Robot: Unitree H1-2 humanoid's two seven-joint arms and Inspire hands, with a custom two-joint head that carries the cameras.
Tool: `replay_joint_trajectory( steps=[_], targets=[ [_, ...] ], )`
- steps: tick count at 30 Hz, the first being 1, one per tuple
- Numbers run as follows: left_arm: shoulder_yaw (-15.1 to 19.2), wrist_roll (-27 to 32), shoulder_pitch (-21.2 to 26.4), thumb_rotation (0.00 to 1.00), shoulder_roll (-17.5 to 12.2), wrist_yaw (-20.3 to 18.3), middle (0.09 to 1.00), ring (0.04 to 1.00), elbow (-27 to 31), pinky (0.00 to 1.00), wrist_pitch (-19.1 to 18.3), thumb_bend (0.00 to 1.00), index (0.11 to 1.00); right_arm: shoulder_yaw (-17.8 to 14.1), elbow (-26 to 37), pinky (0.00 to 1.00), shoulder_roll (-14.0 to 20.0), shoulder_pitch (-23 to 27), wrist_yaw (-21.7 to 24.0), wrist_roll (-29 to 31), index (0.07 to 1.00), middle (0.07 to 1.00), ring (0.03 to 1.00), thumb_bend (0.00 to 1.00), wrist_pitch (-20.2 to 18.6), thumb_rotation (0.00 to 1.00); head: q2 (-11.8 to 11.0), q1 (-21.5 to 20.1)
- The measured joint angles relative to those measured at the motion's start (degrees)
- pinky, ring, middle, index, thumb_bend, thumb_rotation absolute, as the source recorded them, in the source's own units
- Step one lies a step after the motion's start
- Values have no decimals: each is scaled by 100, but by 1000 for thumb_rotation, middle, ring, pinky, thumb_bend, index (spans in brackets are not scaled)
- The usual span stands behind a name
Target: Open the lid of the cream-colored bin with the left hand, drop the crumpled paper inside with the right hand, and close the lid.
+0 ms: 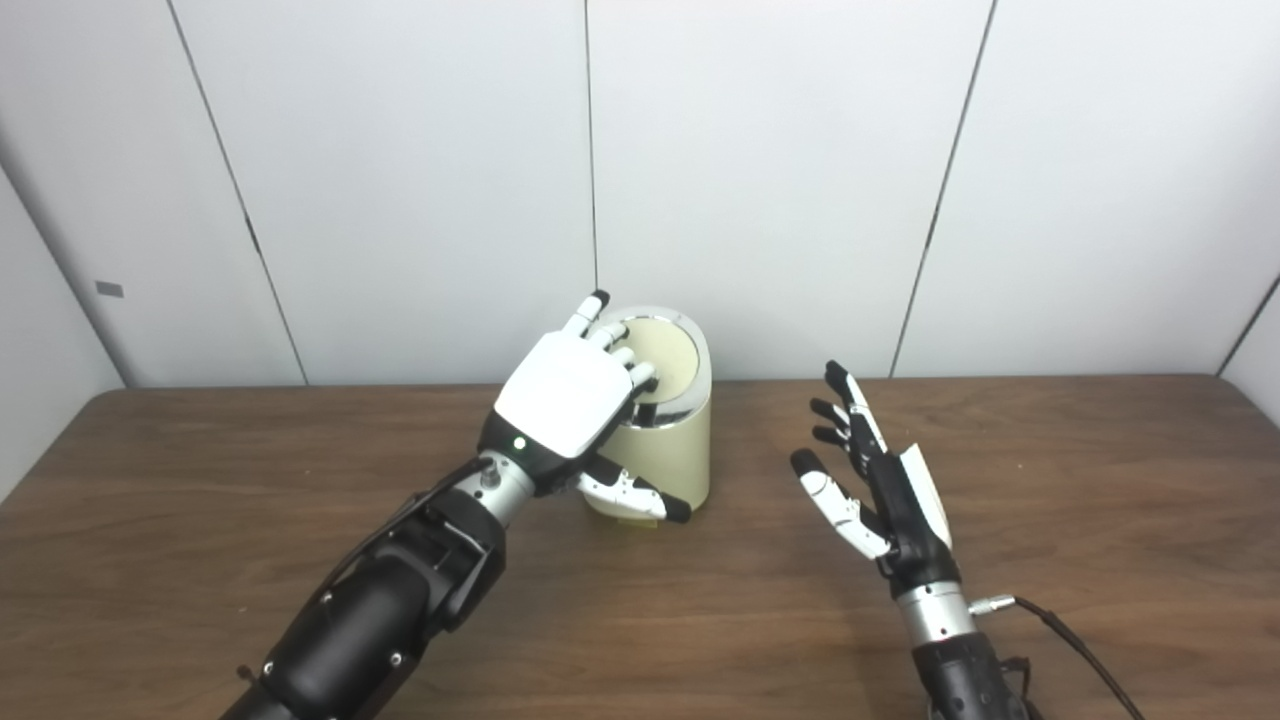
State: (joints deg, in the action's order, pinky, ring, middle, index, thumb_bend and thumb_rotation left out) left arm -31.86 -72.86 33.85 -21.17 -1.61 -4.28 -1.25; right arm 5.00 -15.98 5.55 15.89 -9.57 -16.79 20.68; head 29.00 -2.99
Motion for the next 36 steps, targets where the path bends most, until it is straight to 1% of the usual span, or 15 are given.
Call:
replay_joint_trajectory(
  steps=[3, 6, 8, 10, 14, 18, 20, 21, 24, 27, 30, 36],
  targets=[
    [56, -20, 11, 948, 78, 24, 828, 957, -53, 1000, -16, 944, 811, 6, 0, 818, -1, 2, 0, -17, 981, 982, 899, 248, -1, 755, -17, 0],
    [103, -32, 101, 974, 174, 76, 834, 977, -151, 1000, -43, 963, 812, 10, -10, 821, -5, 12, 1, -17, 984, 984, 901, 249, -1, 751, -35, -9],
    [120, -115, 157, 984, 208, 71, 834, 978, -171, 1000, -73, 971, 811, 19, -14, 829, -20, 26, 7, -17, 987, 988, 904, 240, -1, 747, -44, -9],
    [133, -155, 224, 964, 238, 51, 839, 976, -201, 1000, -89, 975, 813, 21, -13, 834, -32, 31, 12, -18, 986, 990, 910, 229, 0, 735, -44, 0],
    [210, -151, 321, 937, 316, -120, 840, 971, -222, 1000, -118, 976, 811, 44, -16, 845, -31, 40, 9, -55, 984, 991, 916, 220, 0, 735, -53, 0],
    [281, -150, 318, 934, 368, -87, 824, 955, -244, 1000, -127, 966, 798, 46, -18, 848, -33, 43, 11, -59, 986, 992, 917, 234, -2, 751, -62, 0],
    [309, -158, 318, 940, 374, -30, 807, 937, -265, 1000, -129, 955, 787, 46, -17, 837, -37, 43, 11, -59, 984, 990, 913, 228, -2, 733, -62, 0],
    [330, -167, 312, 936, 374, 27, 775, 900, -267, 1000, -129, 942, 759, 46, -17, 828, -39, 45, 8, -59, 984, 990, 908, 218, -2, 709, -62, 0],
    [429, -188, 291, 954, 368, 463, 717, 841, -278, 1000, -140, 904, 704, 45, -20, 826, -42, 51, 2, -59, 987, 992, 907, 210, -1, 669, -62, 18],
    [559, -180, 295, 974, 367, 761, 703, 837, -257, 1000, -139, 882, 691, 53, -62, 846, -43, 81, 4, -59, 990, 999, 923, 210, 2, 674, -88, 35],
    [652, -130, 307, 970, 369, 859, 710, 849, -147, 1000, -123, 883, 698, 72, -110, 854, -42, 112, 5, -59, 990, 1000, 930, 216, 8, 688, -132, 35],
    [728, -53, 341, 972, 376, 875, 721, 851, -114, 1000, -57, 878, 704, 79, -154, 855, -45, 140, -1, -60, 985, 997, 930, 217, 9, 681, -149, 35]
  ],
)
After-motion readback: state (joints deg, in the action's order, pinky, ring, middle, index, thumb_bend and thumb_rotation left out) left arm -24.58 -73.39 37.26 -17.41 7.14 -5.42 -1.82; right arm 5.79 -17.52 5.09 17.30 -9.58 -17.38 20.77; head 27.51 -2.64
